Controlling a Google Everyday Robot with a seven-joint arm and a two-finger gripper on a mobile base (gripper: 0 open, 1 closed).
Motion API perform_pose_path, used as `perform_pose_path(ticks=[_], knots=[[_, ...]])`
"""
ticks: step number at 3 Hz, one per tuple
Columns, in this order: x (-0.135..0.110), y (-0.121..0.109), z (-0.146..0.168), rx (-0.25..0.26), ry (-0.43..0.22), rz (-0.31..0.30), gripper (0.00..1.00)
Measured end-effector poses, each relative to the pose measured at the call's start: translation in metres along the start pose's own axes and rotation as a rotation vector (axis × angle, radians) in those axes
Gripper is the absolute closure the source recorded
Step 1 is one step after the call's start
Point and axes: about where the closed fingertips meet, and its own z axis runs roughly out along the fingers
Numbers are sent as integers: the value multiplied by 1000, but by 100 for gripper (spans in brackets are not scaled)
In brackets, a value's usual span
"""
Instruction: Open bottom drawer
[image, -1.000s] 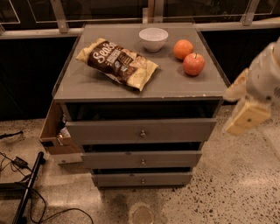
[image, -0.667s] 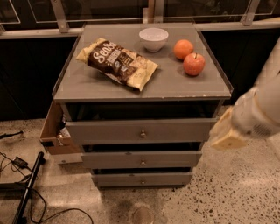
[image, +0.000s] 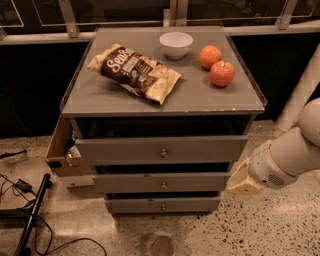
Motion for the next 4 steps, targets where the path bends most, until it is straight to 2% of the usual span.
perform_pose_path(ticks=[1,2,3,4], knots=[[18,4,25,-22,-2,7,100],[60,10,91,-68,-74,36,100],[91,5,162,-106,-166,65,100],[123,5,228,-206,-195,117,100]])
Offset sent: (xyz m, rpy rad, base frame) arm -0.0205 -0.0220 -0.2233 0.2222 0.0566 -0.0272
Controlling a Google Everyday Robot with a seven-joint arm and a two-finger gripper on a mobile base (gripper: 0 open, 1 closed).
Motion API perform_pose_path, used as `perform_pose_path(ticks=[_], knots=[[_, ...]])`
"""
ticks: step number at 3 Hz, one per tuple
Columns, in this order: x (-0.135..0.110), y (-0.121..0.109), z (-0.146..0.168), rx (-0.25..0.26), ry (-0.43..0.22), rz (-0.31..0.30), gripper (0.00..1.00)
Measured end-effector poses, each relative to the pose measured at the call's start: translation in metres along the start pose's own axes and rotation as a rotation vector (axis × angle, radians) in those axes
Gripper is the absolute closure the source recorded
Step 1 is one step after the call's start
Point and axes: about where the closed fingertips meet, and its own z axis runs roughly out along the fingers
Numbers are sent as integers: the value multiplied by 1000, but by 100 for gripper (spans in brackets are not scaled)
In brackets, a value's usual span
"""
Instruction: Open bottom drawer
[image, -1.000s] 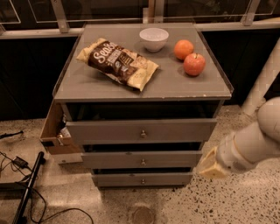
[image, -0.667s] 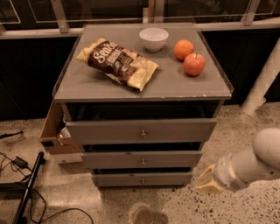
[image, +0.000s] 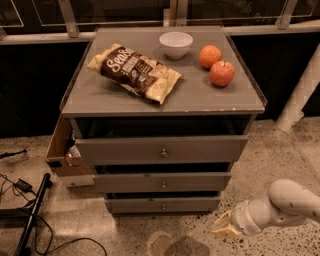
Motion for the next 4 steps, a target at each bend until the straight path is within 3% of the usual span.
perform_pose_path(ticks=[1,2,4], knots=[[24,8,40,-74,-21,51,100],[33,-2,46,-21,-24,-2,100],[32,-56,103,166,-41,-348,100]])
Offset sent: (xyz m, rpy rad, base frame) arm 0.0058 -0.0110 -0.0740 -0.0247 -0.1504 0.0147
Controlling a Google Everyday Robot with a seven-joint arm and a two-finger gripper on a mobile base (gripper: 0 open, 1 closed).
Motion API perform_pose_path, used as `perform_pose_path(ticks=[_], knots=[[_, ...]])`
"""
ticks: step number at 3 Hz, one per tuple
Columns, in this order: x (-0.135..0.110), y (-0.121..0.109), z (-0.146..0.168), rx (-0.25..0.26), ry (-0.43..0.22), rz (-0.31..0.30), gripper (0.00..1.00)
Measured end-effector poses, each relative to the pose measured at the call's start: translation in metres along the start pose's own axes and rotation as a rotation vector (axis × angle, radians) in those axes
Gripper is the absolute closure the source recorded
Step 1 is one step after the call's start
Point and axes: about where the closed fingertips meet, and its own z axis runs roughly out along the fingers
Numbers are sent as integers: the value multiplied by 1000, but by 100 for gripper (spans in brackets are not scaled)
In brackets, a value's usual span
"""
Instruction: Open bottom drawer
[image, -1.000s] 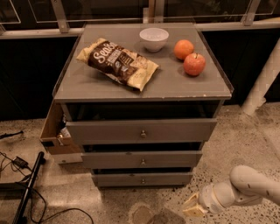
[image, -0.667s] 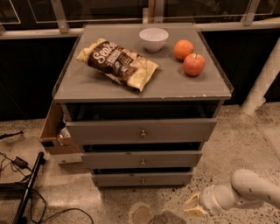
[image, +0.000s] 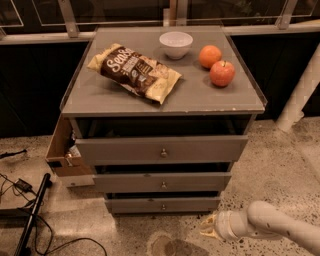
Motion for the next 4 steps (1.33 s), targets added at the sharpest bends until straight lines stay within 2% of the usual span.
perform_pose_path(ticks=[2,3,4], knots=[[7,-4,6,30,11,-32,100],[26,-20,22,108,4,-41,100],[41,-42,56,171,-16,-55,98]])
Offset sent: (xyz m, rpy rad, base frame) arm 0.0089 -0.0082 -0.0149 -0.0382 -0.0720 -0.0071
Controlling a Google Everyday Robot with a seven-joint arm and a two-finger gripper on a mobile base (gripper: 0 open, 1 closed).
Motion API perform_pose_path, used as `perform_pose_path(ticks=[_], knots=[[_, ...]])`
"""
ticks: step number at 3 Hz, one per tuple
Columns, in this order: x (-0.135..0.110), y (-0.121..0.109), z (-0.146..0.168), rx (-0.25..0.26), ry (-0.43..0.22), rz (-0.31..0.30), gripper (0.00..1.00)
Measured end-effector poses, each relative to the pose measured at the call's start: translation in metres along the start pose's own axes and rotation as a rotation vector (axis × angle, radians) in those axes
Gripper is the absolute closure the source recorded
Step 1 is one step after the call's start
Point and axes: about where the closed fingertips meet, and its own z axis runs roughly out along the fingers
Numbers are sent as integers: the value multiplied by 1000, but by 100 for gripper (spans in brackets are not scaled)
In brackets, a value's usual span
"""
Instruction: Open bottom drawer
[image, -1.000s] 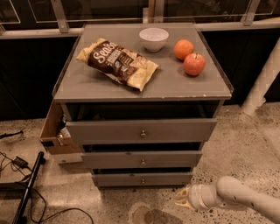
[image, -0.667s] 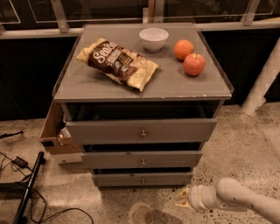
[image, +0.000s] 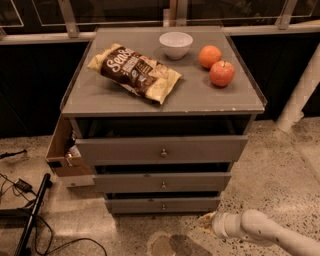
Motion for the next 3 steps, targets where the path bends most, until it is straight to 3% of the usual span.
perform_pose_path(ticks=[2,3], knots=[[17,-11,53,-25,1,12,53],[25,-16,71,-29,2,14,22]])
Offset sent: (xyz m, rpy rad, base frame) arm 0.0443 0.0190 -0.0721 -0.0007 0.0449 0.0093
